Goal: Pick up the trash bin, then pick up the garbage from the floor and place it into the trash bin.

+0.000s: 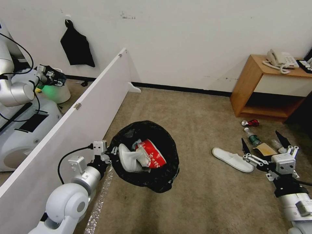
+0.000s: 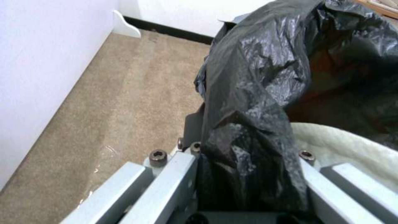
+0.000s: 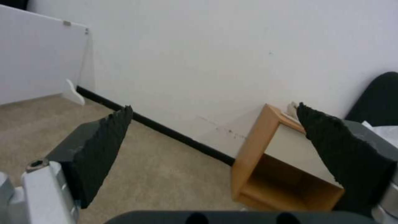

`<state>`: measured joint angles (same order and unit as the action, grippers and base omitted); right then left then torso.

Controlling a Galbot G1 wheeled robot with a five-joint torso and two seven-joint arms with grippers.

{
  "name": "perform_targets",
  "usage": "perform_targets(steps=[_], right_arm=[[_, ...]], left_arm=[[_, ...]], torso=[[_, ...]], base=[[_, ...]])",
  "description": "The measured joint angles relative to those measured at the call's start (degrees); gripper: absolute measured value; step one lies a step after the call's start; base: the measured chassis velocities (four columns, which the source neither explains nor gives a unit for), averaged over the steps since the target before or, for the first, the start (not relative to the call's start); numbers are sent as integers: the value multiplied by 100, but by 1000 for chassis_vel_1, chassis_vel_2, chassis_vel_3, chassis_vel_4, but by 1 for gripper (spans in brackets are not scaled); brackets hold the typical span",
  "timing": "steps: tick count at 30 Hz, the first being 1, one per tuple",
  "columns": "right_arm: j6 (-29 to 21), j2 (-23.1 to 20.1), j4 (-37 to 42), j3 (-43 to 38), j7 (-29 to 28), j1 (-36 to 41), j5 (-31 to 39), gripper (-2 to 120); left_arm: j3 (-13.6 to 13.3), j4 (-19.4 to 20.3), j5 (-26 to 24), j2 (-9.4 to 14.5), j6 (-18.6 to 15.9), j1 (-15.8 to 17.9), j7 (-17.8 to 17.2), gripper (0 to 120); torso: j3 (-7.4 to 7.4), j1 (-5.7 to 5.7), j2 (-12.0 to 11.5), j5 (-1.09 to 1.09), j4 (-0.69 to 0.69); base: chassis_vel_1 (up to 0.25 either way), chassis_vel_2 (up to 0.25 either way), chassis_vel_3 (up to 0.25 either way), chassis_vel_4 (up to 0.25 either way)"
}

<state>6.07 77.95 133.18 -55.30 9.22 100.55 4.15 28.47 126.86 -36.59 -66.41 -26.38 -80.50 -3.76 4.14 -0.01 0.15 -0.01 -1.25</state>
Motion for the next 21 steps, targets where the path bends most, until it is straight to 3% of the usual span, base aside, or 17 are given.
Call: perform_targets(steps=[11, 21], right_arm=[[57, 299, -36, -38, 59, -33, -104, 100], [37, 315, -14, -36, 89, 3, -79, 100]], left_arm=[[77, 45, 449, -216, 314, -301, 183, 4], [74, 65, 653, -392, 328, -404, 238, 4]], torso=[[0, 0, 0, 1, -1], [0, 0, 0, 1, 0]], base=[[0, 0, 0, 0], [0, 0, 0, 0]])
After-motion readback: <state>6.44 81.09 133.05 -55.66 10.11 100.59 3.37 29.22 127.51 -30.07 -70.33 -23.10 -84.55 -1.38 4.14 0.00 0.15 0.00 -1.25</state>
